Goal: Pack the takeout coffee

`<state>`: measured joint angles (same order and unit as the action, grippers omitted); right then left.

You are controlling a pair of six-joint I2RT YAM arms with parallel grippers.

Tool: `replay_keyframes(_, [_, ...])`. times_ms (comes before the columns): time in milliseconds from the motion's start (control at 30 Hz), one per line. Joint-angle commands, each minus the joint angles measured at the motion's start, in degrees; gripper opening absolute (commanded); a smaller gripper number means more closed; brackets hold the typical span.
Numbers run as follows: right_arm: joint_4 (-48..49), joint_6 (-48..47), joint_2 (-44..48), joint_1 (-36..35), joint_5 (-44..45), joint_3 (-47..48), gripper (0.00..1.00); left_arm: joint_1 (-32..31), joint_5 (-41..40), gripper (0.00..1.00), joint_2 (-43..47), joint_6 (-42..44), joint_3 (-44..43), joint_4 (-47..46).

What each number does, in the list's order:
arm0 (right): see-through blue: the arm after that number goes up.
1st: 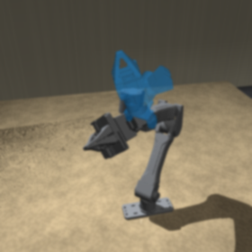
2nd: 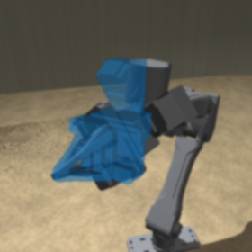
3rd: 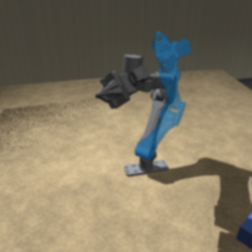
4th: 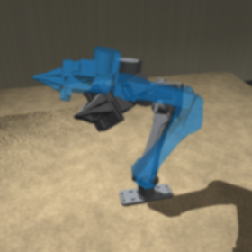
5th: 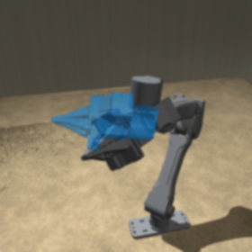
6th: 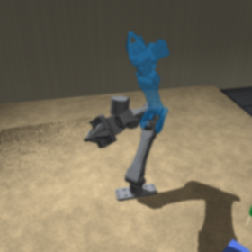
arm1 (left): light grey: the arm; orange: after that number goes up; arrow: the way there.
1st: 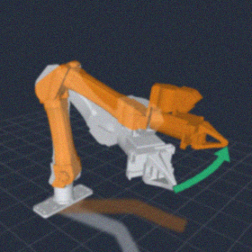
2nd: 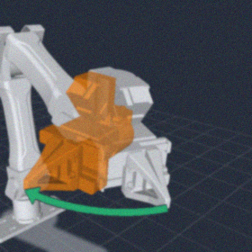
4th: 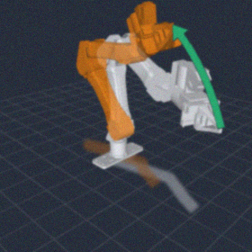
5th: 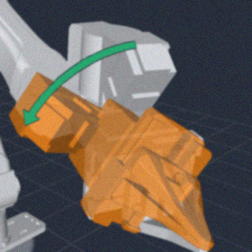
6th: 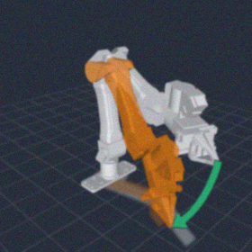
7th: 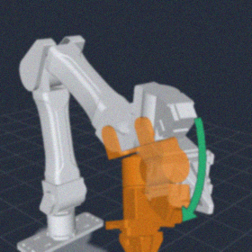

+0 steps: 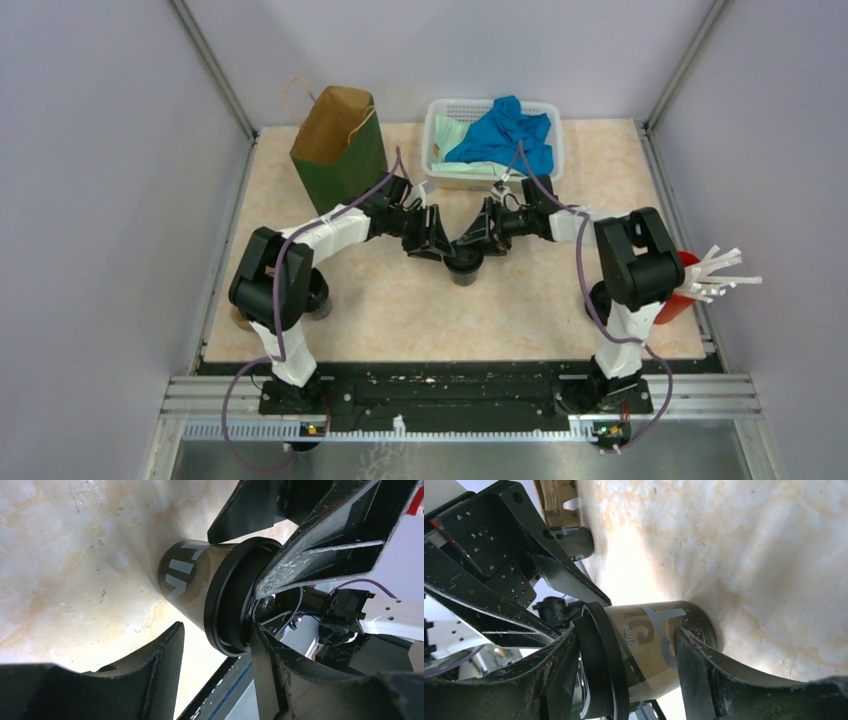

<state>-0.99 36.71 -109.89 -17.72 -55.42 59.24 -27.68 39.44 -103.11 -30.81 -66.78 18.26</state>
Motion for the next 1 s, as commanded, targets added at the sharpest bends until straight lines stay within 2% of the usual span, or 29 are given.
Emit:
replay_keyframes(0, [-11.0, -5.93, -2.39, -1.1, 27.99, -7.93, 0.59, -1.55, -15.2, 0.56, -5.06, 6.24, 6.18, 9.88])
replay_keyframes(100, [-10.48, -4.85, 3.82, -1.09, 22.88, -7.49, 0.65, -1.74, -13.18, 0.56, -2.52, 5.71, 3.58, 10.92])
replay_keyframes(233, [-16.0, -4.2, 9.43, -1.09, 18.21, -0.33, 0.74, -2.2, -9.38, 0.62, -0.24, 4.87, -1.87, 13.15])
replay_keyframes(433, [-24.27, -6.27, 12.68, -0.77, 16.69, 8.63, 0.86, -2.07, -4.16, 0.81, 0.07, 2.04, -7.55, 12.49])
replay_keyframes(600, [-27.16, -7.03, 15.69, -0.3, 16.68, 9.17, 0.89, -2.01, -2.07, 0.9, 0.17, 0.49, -9.41, 11.29])
replay_keyframes(767, [-29.89, -8.28, 19.58, -0.3, 18.35, 6.99, 0.89, -2.02, 1.88, 0.91, -0.77, -1.3, -8.37, 8.86])
replay_keyframes(900, [-35.32, -9.93, 24.34, -0.17, 22.64, 7.14, 0.89, -2.35, 3.61, 0.87, -2.49, -2.47, -7.02, 6.32])
replay_keyframes(967, [-38.48, -10.63, 26.69, 0.27, 26.09, 7.39, 0.89, -2.77, 3.55, 0.82, -3.47, -2.67, -7.25, 5.89])
